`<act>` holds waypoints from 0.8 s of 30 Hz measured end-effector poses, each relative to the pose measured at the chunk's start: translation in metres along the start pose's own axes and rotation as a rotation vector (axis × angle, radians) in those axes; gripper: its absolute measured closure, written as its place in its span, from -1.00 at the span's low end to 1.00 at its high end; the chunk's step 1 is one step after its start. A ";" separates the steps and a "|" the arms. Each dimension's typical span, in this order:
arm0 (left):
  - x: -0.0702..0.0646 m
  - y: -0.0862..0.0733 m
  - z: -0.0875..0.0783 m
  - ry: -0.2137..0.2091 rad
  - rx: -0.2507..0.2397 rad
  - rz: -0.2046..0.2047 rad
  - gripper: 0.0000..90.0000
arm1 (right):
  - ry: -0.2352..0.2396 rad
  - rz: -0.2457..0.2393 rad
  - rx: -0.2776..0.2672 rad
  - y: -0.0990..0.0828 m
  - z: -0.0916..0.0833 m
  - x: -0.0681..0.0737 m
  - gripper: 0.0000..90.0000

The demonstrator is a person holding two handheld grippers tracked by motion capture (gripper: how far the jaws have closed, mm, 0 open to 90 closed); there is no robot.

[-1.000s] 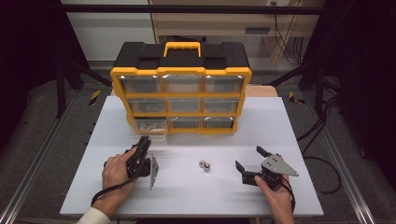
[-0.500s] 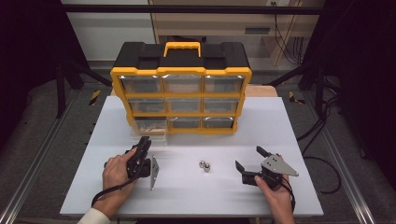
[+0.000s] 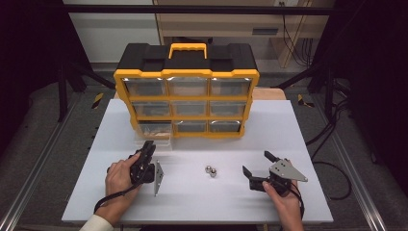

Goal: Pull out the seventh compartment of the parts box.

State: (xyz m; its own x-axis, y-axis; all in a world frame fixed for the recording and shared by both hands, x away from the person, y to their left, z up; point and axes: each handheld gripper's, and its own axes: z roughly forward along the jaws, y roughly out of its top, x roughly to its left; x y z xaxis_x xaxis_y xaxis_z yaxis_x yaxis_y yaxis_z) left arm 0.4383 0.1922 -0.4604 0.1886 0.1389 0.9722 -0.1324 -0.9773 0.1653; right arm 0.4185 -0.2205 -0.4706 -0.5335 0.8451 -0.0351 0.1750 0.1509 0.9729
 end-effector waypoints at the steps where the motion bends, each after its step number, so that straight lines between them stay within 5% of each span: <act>1: 0.000 0.000 0.000 0.001 0.000 0.003 0.62 | 0.002 0.002 0.001 0.000 0.000 0.000 -0.89; 22: 0.000 0.001 -0.002 -0.001 -0.004 -0.002 0.61 | 0.002 -0.005 0.002 0.000 0.001 0.000 -0.89; 24: 0.002 0.001 -0.002 -0.017 0.001 -0.027 0.56 | 0.002 -0.005 0.002 0.000 0.001 0.000 -0.89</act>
State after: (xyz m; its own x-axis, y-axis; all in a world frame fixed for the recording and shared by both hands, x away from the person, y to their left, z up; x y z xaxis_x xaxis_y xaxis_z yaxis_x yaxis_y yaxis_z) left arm 0.4366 0.1917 -0.4578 0.2085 0.1621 0.9645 -0.1262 -0.9735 0.1908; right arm 0.4187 -0.2199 -0.4709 -0.5362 0.8431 -0.0397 0.1736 0.1562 0.9723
